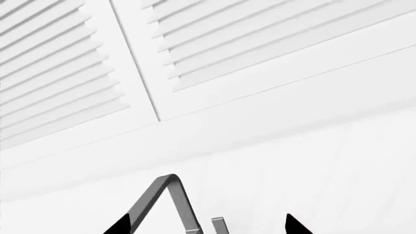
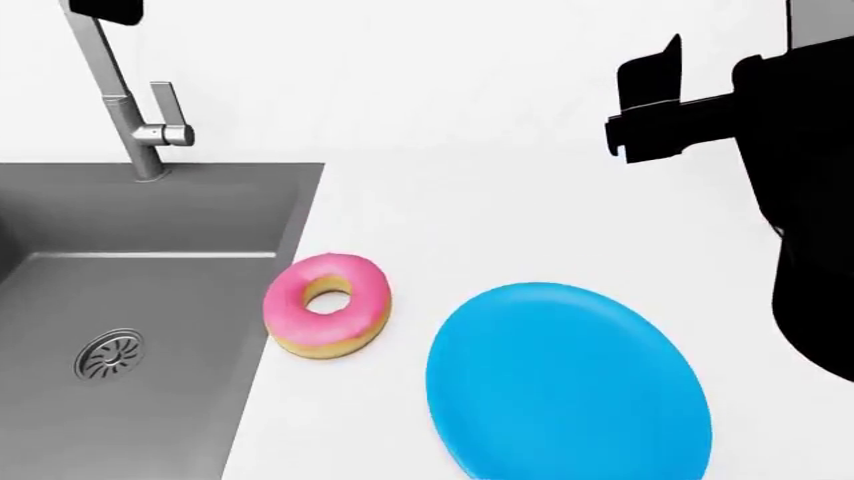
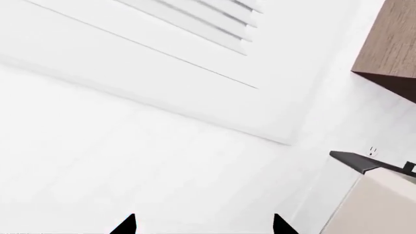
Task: Place the pastries on the plates.
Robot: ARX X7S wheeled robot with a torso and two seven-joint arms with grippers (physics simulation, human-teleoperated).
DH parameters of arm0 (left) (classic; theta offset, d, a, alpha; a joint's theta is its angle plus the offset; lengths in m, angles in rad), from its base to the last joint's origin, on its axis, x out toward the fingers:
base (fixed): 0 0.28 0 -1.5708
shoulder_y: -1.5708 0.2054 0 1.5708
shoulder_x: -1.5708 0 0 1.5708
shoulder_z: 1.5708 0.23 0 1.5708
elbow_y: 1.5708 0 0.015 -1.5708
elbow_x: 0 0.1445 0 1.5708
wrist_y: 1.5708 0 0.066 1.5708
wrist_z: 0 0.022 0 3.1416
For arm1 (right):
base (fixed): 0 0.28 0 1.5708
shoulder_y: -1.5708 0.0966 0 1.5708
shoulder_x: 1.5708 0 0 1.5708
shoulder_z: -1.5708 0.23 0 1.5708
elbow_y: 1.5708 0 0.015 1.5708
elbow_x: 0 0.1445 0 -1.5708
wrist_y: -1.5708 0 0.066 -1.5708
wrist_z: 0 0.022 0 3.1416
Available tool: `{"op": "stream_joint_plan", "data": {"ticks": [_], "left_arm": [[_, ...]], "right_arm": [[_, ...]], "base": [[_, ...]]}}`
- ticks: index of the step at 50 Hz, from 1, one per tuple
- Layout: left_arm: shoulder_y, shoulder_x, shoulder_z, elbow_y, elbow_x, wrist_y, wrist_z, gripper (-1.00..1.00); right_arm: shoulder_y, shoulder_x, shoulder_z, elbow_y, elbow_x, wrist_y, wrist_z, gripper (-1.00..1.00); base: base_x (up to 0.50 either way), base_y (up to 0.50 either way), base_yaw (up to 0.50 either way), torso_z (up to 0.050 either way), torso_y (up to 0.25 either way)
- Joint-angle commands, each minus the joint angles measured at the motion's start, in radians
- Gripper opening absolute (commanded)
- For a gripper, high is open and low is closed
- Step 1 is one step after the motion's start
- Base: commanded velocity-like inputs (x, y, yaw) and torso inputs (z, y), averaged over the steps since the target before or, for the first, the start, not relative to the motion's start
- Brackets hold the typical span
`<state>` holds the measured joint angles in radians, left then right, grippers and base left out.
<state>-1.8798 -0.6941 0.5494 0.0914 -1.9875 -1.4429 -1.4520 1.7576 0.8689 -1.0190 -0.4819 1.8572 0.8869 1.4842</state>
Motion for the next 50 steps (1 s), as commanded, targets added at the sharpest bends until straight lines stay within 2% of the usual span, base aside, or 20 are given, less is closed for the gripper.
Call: {"op": "stream_joint_plan", "data": {"ticks": [1,11,24,34,41,50], "left_arm": [[-0.021,-0.011,0.025,-0.002,0.005,0.013,0.018,1.00],[-0.036,-0.014,0.048,-0.003,-0.003,0.026,0.024,1.00],[-0.031,-0.020,0.064,-0.003,-0.009,0.047,0.046,1.00],[-0.016,0.016,0.095,-0.139,-0.028,0.087,0.089,1.00],[0.043,0.055,0.116,-0.254,-0.139,0.146,0.109,1.00],[0.118,0.088,0.129,-0.265,-0.281,0.168,0.163,1.00]], "right_arm": [[0.009,-0.005,-0.019,0.008,-0.006,0.016,0.008,1.00],[-0.002,-0.003,-0.030,0.006,-0.016,0.012,0.005,1.00],[0.000,-0.013,-0.036,0.000,-0.030,0.010,-0.007,1.00],[0.002,-0.036,-0.045,0.016,-0.037,0.005,-0.019,1.00],[0.000,-0.047,-0.048,0.027,-0.050,-0.004,-0.030,1.00],[0.003,-0.047,-0.047,0.020,-0.050,-0.010,-0.035,1.00]], "base": [[0.00,0.00,0.00,0.000,0.000],[0.00,0.00,0.00,0.000,0.000],[-0.06,-0.37,0.00,0.000,0.000],[0.00,0.00,0.00,0.000,0.000],[0.00,0.00,0.00,0.000,0.000],[0.00,0.00,0.00,0.000,0.000]]}}
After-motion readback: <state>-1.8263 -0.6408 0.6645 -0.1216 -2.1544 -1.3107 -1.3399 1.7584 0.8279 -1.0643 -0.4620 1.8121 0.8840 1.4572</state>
